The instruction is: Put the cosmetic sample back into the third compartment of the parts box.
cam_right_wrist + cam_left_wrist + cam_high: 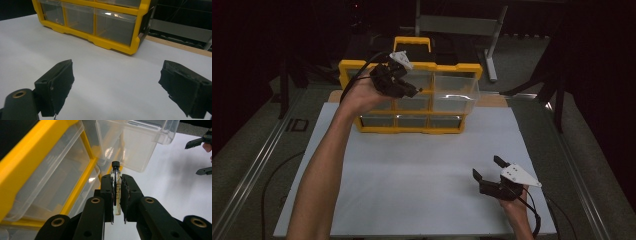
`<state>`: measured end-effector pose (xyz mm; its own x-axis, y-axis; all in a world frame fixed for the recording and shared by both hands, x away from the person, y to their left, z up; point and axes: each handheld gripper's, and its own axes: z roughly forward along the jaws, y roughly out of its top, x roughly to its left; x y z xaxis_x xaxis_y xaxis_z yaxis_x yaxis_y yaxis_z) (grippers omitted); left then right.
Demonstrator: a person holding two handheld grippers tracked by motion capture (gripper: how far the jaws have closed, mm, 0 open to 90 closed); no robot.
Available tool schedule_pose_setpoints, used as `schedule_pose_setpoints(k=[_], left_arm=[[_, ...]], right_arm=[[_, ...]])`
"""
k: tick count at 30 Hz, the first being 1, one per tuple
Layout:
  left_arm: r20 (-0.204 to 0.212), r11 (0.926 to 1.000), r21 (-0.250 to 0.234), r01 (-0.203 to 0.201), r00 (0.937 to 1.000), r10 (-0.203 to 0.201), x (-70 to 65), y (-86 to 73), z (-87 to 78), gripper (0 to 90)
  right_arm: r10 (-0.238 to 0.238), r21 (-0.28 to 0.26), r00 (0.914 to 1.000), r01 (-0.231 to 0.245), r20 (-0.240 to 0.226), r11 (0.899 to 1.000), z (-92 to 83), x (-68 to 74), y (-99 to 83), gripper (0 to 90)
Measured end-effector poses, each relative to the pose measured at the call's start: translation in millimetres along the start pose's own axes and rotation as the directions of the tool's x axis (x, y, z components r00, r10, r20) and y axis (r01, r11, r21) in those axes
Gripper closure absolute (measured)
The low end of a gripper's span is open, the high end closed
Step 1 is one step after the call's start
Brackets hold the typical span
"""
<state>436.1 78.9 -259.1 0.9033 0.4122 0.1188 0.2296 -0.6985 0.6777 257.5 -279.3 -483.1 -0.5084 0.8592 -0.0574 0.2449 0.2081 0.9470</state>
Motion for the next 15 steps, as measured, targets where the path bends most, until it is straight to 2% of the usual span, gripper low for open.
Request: schedule_pose_setpoints(k=[5, 15], left_arm=[[0.019, 0.9999, -0.009, -0.005, 0.9998, 0.005, 1.8, 4.9, -2.1, 81.5], [0.024, 0.9999, -0.01, -0.012, 0.9996, 0.012, 5.6, 13.8, -7.1, 81.5]], right_arm=[[-0.002, -0.003, 1.0, 0.002, -0.001, 1.0, -0.4, -0.3, 0.2, 11.4], [-0.001, -0.003, 1.0, 0.001, -0.002, 1.0, -0.6, -0.3, 0.3, 11.4]])
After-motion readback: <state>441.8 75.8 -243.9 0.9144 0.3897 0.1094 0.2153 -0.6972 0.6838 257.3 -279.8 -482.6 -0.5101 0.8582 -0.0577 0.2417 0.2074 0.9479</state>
